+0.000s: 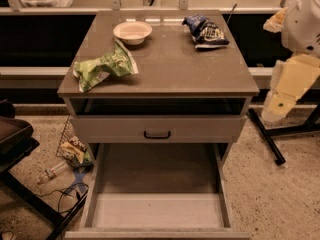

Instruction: Place green jalapeno chip bag into middle drawer

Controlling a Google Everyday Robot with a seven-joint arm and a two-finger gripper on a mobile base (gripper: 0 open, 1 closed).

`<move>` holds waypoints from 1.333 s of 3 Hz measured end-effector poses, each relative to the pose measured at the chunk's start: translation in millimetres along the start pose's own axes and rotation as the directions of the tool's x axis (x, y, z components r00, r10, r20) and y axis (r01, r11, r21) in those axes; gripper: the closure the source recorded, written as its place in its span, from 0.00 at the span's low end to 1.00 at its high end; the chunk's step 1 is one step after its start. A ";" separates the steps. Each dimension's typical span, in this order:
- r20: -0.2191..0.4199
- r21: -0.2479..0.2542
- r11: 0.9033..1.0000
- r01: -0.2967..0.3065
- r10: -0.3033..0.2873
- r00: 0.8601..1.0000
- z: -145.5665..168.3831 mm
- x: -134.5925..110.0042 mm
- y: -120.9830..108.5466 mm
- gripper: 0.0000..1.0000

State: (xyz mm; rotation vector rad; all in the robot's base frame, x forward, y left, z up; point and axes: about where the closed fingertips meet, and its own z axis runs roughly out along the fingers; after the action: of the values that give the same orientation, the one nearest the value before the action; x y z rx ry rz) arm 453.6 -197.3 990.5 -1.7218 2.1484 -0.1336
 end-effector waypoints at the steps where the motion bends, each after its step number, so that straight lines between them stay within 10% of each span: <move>1: 0.096 0.012 0.998 0.055 -0.056 0.994 22.8 -47.1 -27.2 0.00; 3: 0.340 0.036 0.986 0.165 -0.167 0.926 91.8 -184.5 -78.2 0.00; 4: 0.347 0.031 0.984 0.173 -0.173 0.922 97.7 -191.1 -79.6 0.00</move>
Offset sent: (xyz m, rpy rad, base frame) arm 0.1613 0.1812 -0.0109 0.3031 -0.1535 0.2930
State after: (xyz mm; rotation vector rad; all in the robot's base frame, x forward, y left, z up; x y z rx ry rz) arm 594.6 -18.1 969.7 -1.7801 1.7411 0.1189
